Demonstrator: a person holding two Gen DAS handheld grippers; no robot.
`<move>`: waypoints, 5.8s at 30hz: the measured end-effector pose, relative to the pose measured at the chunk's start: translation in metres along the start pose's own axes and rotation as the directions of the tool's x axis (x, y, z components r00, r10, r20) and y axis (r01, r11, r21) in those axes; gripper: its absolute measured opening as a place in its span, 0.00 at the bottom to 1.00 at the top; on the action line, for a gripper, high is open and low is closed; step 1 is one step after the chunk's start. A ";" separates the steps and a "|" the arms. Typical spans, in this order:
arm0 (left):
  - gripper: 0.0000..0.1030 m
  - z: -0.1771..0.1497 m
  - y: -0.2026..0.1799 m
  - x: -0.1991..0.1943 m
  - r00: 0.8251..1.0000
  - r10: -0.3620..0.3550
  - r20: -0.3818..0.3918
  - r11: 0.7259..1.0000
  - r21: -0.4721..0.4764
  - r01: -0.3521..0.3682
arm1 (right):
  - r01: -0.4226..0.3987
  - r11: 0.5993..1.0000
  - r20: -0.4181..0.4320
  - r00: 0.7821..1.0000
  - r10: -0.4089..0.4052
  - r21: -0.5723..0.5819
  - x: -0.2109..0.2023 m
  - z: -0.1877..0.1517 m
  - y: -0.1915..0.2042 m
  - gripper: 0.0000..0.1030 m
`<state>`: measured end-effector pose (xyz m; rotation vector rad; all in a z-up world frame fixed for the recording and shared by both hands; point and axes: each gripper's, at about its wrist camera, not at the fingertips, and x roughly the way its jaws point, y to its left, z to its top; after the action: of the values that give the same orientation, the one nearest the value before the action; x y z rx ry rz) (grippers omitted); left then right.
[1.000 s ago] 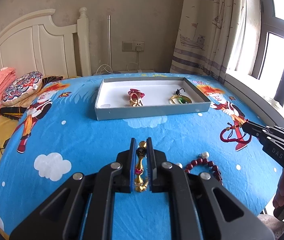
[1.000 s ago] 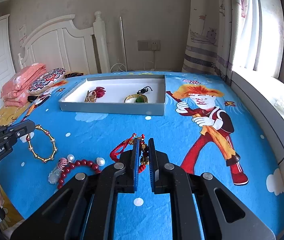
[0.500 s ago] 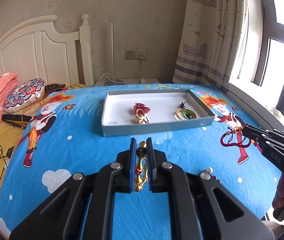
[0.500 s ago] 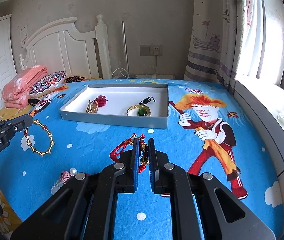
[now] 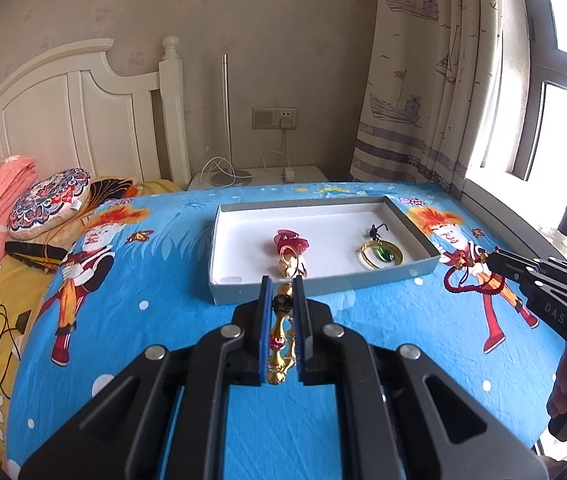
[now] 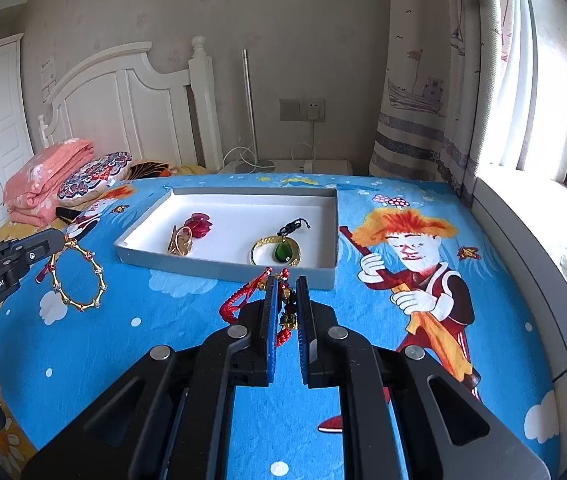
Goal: Organize jewelry
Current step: 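Lift the bamboo bracelet with the left tool while the right tool grasps the red braided bracelet, then carry both bracelets into the tray and open the left and right tools, then move both open tools back from the tray to the remaining jewelry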
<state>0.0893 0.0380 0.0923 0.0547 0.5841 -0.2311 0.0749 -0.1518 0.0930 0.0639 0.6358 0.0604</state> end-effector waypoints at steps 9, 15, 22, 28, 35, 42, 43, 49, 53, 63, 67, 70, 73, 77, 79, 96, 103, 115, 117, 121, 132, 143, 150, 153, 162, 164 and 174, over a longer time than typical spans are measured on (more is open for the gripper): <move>0.09 0.024 0.003 0.011 1.000 0.005 0.025 1.000 0.000 -0.005 | 0.014 1.000 0.030 0.999 -0.014 -0.002 0.010 0.026 -0.005 0.10; 0.09 0.037 0.005 0.020 0.999 0.009 0.031 1.000 -0.002 -0.009 | 0.022 1.000 0.048 0.999 -0.022 0.002 0.016 0.041 -0.010 0.10; 0.09 0.048 0.014 0.034 0.999 0.020 0.027 1.000 -0.015 -0.019 | 0.019 1.000 0.053 0.998 -0.020 0.011 0.027 0.053 -0.011 0.10; 0.09 0.055 0.015 0.049 0.999 0.031 0.022 0.999 -0.014 -0.031 | 0.011 1.000 0.054 0.998 -0.012 0.013 0.040 0.063 -0.007 0.10; 0.09 0.059 0.016 0.071 0.999 0.048 0.012 0.999 -0.020 -0.047 | -0.001 1.000 0.049 0.999 0.000 0.024 0.059 0.072 0.000 0.10; 0.09 0.061 0.022 0.098 0.997 0.080 0.003 0.996 -0.047 -0.079 | -0.015 1.000 0.044 0.999 0.014 0.011 0.086 0.079 0.017 0.10; 0.09 0.061 0.023 0.102 0.997 0.080 0.002 0.995 -0.053 -0.080 | -0.016 1.000 0.043 0.999 0.016 0.007 0.090 0.079 0.020 0.10; 0.09 0.056 0.023 0.123 0.996 0.091 -0.009 0.994 -0.058 -0.092 | -0.028 1.000 0.022 0.999 0.029 -0.012 0.121 0.075 0.036 0.10; 0.09 0.051 0.025 0.136 0.996 0.091 -0.025 0.993 -0.069 -0.092 | -0.033 0.999 -0.014 0.999 0.033 -0.019 0.138 0.068 0.040 0.10; 0.09 0.044 0.029 0.159 0.995 0.093 -0.045 0.991 -0.093 -0.097 | -0.012 1.000 -0.057 0.998 0.011 -0.013 0.161 0.057 0.039 0.10; 0.09 0.042 0.031 0.163 0.995 0.088 -0.056 0.991 -0.100 -0.093 | -0.002 1.000 -0.069 0.998 0.001 -0.016 0.167 0.054 0.040 0.10; 0.10 0.040 0.031 0.167 0.994 0.087 -0.065 0.991 -0.098 -0.093 | 0.003 1.000 -0.080 0.997 -0.003 -0.003 0.170 0.053 0.037 0.10; 0.11 0.037 0.031 0.169 0.994 0.085 -0.071 0.991 -0.101 -0.092 | 0.003 1.000 -0.087 0.996 -0.003 0.002 0.170 0.052 0.035 0.11; 0.13 0.035 0.030 0.172 0.994 0.082 -0.078 0.991 -0.099 -0.089 | 0.004 1.000 -0.095 0.995 -0.003 0.005 0.172 0.051 0.035 0.11; 0.24 0.034 0.031 0.173 0.994 0.082 -0.079 0.991 -0.103 -0.090 | 0.005 1.000 -0.097 0.995 -0.004 0.006 0.172 0.051 0.035 0.12; 0.44 0.034 0.036 0.162 0.995 0.087 -0.051 0.986 -0.135 -0.093 | 0.029 1.000 -0.061 0.998 -0.028 0.005 0.163 0.053 0.031 0.56; 0.49 0.039 0.033 0.137 0.994 0.106 -0.008 0.987 -0.117 -0.106 | 0.028 0.999 -0.058 0.998 -0.027 0.017 0.154 0.049 0.026 0.56; 0.49 0.007 0.008 0.078 0.993 0.112 -0.027 0.991 -0.064 -0.113 | -0.005 1.000 -0.034 0.999 0.006 0.013 0.091 0.021 0.028 0.61; 0.49 -0.001 0.002 0.067 0.994 0.104 -0.038 0.993 -0.053 -0.106 | -0.013 1.000 -0.037 0.999 0.013 0.009 0.078 0.013 0.028 0.62; 0.49 -0.014 -0.008 0.044 0.995 0.090 -0.042 0.995 -0.036 -0.092 | -0.025 1.000 -0.053 0.998 0.025 -0.005 0.054 -0.006 0.027 0.62; 0.49 -0.057 -0.033 0.000 0.994 -0.019 -0.110 1.000 -0.014 0.018 | -0.037 0.999 -0.098 0.995 0.035 -0.020 0.002 -0.055 0.022 0.62; 0.38 -0.107 -0.041 -0.009 0.966 -0.133 -0.220 0.991 -0.016 0.132 | -0.044 0.998 -0.154 0.987 0.036 -0.049 -0.013 -0.091 0.027 0.61; 0.27 -0.113 -0.052 0.002 0.951 -0.168 -0.260 0.984 0.006 0.176 | -0.045 0.998 -0.163 0.986 0.036 -0.051 -0.007 -0.090 0.027 0.61; 0.25 -0.115 -0.054 0.009 0.944 -0.174 -0.279 0.983 0.011 0.184 | -0.050 0.997 -0.169 0.985 0.040 -0.052 -0.005 -0.091 0.029 0.61; 0.19 -0.114 -0.050 0.014 0.956 -0.135 -0.260 0.988 0.032 0.148 | -0.073 0.995 -0.179 0.982 0.059 -0.073 -0.001 -0.092 0.036 0.61; 0.19 -0.114 -0.047 0.012 0.958 -0.139 -0.251 0.989 0.017 0.148 | -0.081 0.994 -0.182 0.981 0.066 -0.074 0.000 -0.092 0.038 0.61; 0.19 -0.112 -0.042 0.008 0.960 -0.142 -0.240 0.989 0.003 0.147 | -0.127 0.988 -0.223 0.969 0.104 -0.089 0.009 -0.097 0.047 0.39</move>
<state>0.0257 0.0082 -0.0048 0.0605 0.8280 -0.3761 0.0222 -0.0998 0.0135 -0.0059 0.8474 0.2152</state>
